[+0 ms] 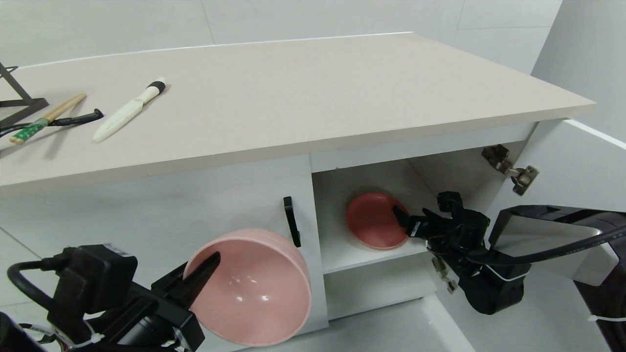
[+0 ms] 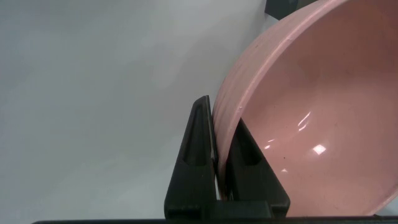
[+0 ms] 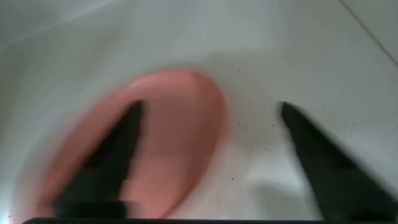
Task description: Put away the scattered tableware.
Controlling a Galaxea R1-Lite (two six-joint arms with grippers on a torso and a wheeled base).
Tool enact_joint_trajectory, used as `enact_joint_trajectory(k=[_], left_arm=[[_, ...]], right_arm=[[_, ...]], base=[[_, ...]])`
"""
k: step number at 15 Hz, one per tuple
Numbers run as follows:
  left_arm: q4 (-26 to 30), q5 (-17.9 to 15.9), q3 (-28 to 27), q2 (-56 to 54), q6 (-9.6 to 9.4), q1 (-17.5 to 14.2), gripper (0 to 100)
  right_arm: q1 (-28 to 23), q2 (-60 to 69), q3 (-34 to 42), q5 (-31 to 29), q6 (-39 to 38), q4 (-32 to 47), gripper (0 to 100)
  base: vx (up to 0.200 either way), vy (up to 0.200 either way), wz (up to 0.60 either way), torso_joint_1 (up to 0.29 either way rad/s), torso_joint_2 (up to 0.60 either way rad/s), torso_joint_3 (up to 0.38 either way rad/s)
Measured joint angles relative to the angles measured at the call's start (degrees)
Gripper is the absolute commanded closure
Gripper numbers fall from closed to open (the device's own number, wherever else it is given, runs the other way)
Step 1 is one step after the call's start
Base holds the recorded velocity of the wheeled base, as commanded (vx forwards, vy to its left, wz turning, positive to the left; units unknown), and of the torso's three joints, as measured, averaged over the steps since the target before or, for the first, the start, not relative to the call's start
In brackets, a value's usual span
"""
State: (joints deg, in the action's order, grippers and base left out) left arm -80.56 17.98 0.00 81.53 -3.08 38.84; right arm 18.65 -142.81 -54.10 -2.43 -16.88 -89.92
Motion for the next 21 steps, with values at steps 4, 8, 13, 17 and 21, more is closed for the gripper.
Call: enact_joint_trajectory(k=[4, 8, 13, 17, 21], left_arm=[[0.1, 0.0, 0.0, -0.5, -0.06, 0.2, 100], [0.5, -0.1, 0.0, -2.5, -4.66, 0.6, 100], [-2.5, -0.1, -1.4, -0.7, -5.89, 7.3, 100], [-8.8, 0.6, -5.1, 8.6, -9.53, 11.0, 100], [-9.4, 6.3, -12.3, 16.1, -11.17, 14.9, 100]], right_arm=[[0.8, 5.7, 4.9, -0.1, 0.7, 0.0, 0], [4.6, 20.7, 23.9, 0.0, 4.7, 0.0, 0], [6.5, 36.1, 40.4, -0.1, 11.1, 0.0, 0], [6.5, 43.4, 46.3, -0.1, 11.3, 0.0, 0], [5.8, 45.4, 45.3, -0.1, 18.2, 0.0, 0]], base=[[0.0, 0.0, 0.0, 0.0, 0.0, 0.0], [0.0, 0.0, 0.0, 0.0, 0.0, 0.0], [0.0, 0.0, 0.0, 0.0, 0.0, 0.0], [0.0, 0.0, 0.0, 0.0, 0.0, 0.0], [0.0, 0.0, 0.0, 0.0, 0.0, 0.0]])
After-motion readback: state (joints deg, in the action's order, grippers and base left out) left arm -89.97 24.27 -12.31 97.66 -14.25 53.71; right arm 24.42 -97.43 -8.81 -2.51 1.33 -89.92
